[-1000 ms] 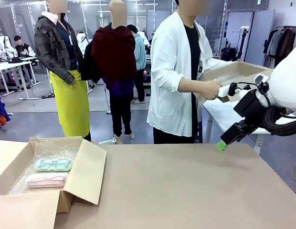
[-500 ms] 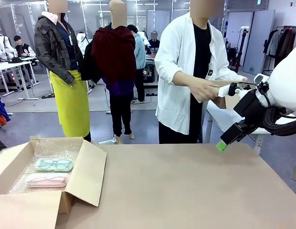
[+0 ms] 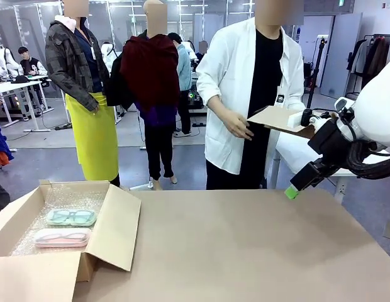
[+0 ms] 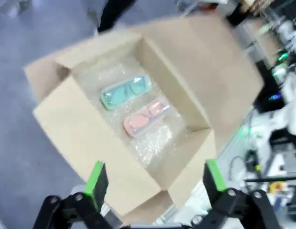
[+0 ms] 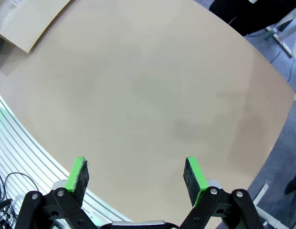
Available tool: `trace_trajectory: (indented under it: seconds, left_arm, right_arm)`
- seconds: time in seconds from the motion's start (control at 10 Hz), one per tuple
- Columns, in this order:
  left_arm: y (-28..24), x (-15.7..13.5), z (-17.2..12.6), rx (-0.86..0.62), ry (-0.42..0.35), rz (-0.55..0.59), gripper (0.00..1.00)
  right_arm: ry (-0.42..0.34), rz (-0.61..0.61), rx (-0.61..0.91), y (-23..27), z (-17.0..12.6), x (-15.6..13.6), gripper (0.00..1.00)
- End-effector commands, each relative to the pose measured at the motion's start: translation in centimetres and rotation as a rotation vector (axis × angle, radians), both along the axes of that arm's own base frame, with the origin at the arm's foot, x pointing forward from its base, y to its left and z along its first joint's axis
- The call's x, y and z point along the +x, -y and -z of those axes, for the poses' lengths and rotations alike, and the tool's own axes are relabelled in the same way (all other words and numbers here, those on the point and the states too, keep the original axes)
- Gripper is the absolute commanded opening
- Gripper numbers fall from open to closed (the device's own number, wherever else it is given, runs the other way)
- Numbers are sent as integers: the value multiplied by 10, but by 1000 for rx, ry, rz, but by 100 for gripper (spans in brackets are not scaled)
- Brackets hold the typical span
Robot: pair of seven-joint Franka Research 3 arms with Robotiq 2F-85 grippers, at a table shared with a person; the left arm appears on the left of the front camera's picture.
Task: Pack the glasses set securely to prepare it for shipping.
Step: Position the Package Box on the left side of the table.
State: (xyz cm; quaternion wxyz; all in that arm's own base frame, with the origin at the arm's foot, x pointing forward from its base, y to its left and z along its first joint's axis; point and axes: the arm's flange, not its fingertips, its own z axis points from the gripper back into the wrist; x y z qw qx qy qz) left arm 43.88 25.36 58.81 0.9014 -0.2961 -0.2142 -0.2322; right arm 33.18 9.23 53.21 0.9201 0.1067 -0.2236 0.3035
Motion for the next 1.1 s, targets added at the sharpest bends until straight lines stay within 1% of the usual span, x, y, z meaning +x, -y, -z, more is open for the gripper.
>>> trace_trajectory:
  seconds: [0.0,0.1,0.3,0.4,0.5,0.6,0.7,0.8,0.9,1.0]
  left_arm:
    - [96,20,27,212,-24,62,100]
    - [140,27,27,281,-58,123,100]
    - [213,41,33,406,-50,188,100]
    - [241,44,37,410,-37,144,100]
    - [260,42,45,427,-16,179,100]
    - [276,36,53,455,4,204,100]
    - [286,30,56,438,7,261,100]
    - [288,24,58,416,10,281,100]
    - [289,46,52,418,-20,246,100]
    - [289,46,52,418,-20,246,100]
  right_arm:
    - [11,4,-6,-1,0,0,100]
    - [11,4,-6,-1,0,0,100]
    - [11,4,-6,-1,0,0,100]
    - [11,4,-6,-1,0,0,100]
    - [11,4,-6,-1,0,0,100]
    - [11,4,-6,-1,0,0,100]
    - [11,4,-6,-1,0,0,100]
    - [11,4,-6,-1,0,0,100]
    - [11,4,-6,-1,0,0,100]
    - [11,4,-6,-1,0,0,100]
